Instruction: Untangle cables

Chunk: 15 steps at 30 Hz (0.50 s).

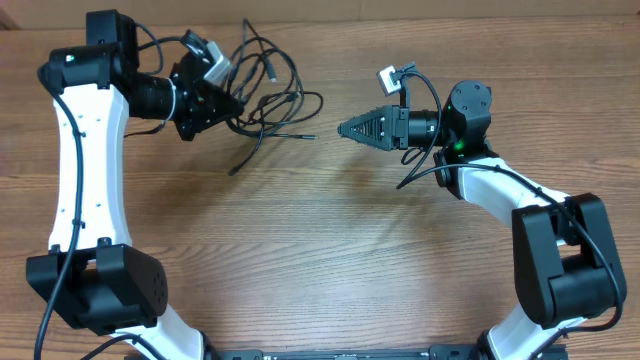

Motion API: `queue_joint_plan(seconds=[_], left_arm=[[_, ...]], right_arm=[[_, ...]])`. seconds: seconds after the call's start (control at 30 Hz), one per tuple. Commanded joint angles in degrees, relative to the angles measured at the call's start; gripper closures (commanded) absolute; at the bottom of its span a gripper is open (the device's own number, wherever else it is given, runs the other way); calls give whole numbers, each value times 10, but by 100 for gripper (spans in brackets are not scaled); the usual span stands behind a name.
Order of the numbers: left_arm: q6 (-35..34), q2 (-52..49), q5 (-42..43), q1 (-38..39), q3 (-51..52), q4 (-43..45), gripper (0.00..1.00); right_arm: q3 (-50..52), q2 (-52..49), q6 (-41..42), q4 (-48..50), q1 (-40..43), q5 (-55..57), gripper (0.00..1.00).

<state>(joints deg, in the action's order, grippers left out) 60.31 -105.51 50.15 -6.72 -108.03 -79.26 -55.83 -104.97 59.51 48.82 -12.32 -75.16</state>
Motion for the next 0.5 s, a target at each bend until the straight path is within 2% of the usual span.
queue_joint_plan(seconds=[0.0, 0.2, 0.4, 0.47], left_arm=[[144, 2, 24, 9, -5, 3, 96], [139, 2, 24, 27, -5, 9, 96], [45, 2, 27, 31, -5, 3, 96], [5, 2, 52, 24, -5, 0, 96]], right_arm=[[-5, 14, -13, 5, -6, -8, 0], [-5, 14, -32, 3, -16, 1, 0], [-5, 14, -32, -2, -10, 51, 0], [-5, 14, -32, -2, -2, 70, 0]])
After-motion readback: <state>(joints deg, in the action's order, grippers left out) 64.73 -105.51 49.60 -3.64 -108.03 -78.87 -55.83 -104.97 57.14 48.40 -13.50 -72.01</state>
